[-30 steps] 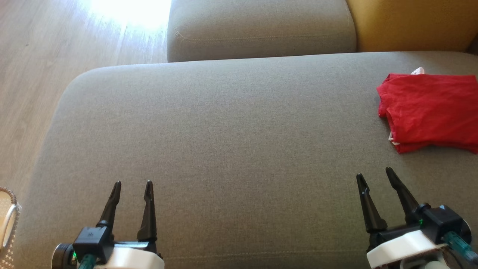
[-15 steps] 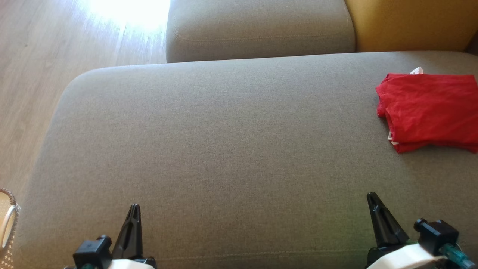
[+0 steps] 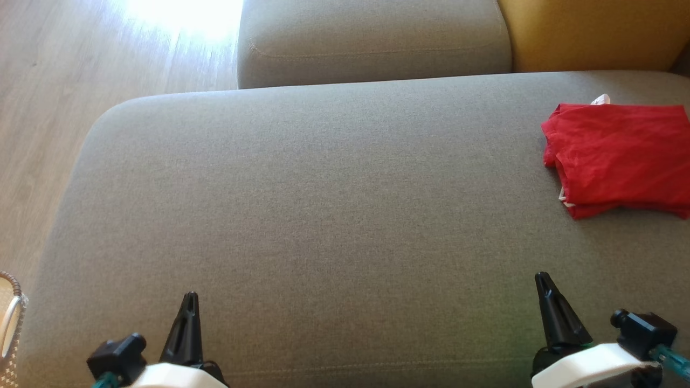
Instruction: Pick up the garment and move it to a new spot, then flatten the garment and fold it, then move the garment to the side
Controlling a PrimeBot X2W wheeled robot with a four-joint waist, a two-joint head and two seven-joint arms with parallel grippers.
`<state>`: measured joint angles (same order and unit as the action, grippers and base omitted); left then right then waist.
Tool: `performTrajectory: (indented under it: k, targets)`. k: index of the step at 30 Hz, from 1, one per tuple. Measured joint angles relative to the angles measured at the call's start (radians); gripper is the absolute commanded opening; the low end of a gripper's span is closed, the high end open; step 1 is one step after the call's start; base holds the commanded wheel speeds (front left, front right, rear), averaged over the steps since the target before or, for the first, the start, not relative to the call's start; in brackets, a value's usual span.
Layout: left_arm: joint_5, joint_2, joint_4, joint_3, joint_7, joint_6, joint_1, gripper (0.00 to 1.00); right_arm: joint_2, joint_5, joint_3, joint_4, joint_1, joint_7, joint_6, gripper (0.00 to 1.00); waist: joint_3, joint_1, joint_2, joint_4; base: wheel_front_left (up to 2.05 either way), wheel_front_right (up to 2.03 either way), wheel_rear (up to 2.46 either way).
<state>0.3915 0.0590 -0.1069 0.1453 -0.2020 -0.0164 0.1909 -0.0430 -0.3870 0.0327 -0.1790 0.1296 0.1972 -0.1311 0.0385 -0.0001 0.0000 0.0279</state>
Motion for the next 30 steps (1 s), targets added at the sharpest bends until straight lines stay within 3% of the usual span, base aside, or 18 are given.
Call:
performTrajectory:
  k: [30]
  targets:
    - [0.360,0.006,-0.046,-0.037,0.070,0.036,-0.062,0.00,-0.003,-0.354,0.012,-0.026,-0.046,-0.075,0.000,0.00,-0.012,0.0000,0.0000,-0.008,0.00,0.00,0.00]
